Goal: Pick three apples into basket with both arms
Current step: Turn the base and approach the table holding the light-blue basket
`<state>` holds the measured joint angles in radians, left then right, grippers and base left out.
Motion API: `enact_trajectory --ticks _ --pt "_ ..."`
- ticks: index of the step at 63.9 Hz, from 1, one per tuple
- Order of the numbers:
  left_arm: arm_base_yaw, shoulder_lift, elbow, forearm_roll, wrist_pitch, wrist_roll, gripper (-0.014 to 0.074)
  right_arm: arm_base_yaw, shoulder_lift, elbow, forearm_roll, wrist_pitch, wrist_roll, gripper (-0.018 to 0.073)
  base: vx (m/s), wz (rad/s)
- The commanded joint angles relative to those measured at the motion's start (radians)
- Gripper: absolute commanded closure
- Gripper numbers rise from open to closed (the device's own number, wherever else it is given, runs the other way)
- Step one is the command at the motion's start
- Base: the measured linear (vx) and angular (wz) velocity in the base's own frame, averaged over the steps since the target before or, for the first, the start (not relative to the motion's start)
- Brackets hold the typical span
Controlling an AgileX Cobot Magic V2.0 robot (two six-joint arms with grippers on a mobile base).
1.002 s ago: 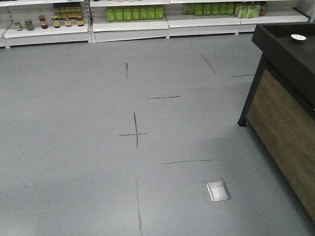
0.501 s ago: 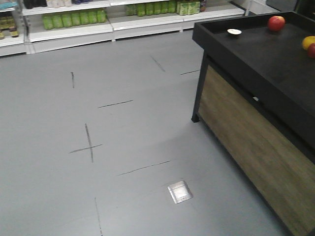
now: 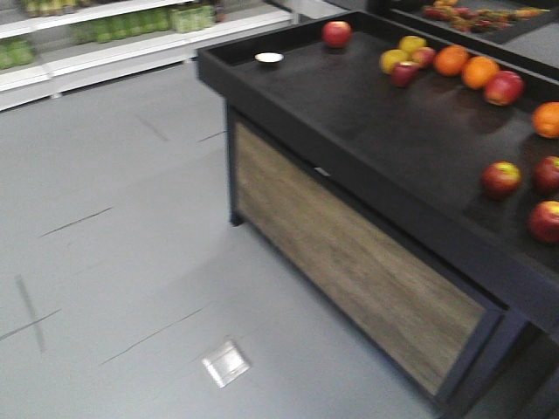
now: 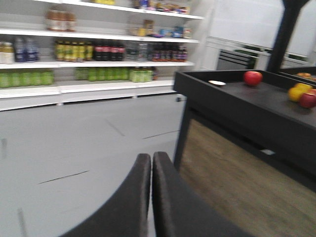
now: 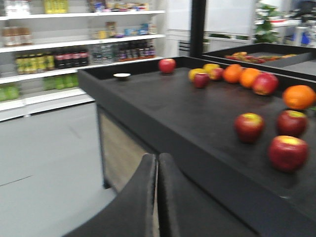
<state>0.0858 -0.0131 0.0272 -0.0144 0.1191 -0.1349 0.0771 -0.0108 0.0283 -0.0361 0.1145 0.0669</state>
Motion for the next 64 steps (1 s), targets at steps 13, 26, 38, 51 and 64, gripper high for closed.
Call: enact_trajectory --ticks 13,26,38,51,64 --pt "-0.006 -0.014 0.020 -0.004 -0.077 0.000 0.0603 -0.007 -0.010 0.015 -0.007 -0.066 0.000 0.0564 0.17 -0.65" --pt "-0.006 -0.014 0.020 -0.004 -0.077 0.000 0.0603 -0.007 -0.010 0.015 -0.007 -0.066 0.000 0.0564 0.16 -0.64" --pt "-0.006 -0.014 0.020 -0.004 -0.077 0.000 0.0603 -0.007 -0.010 0.015 -0.007 -0.066 0.000 0.0564 0.14 -0.58" --pt "-0.006 -0.014 0.020 -0.004 -0.077 0.000 0.0603 -0.007 -0.010 0.015 -0.007 -0.066 0.000 0.0564 0.13 -0.52" --pt "-0.006 -0.014 0.020 -0.004 -0.077 0.000 0.0603 -0.007 -0.010 0.015 -0.007 -0.066 0.000 0.0564 0.12 -0.48"
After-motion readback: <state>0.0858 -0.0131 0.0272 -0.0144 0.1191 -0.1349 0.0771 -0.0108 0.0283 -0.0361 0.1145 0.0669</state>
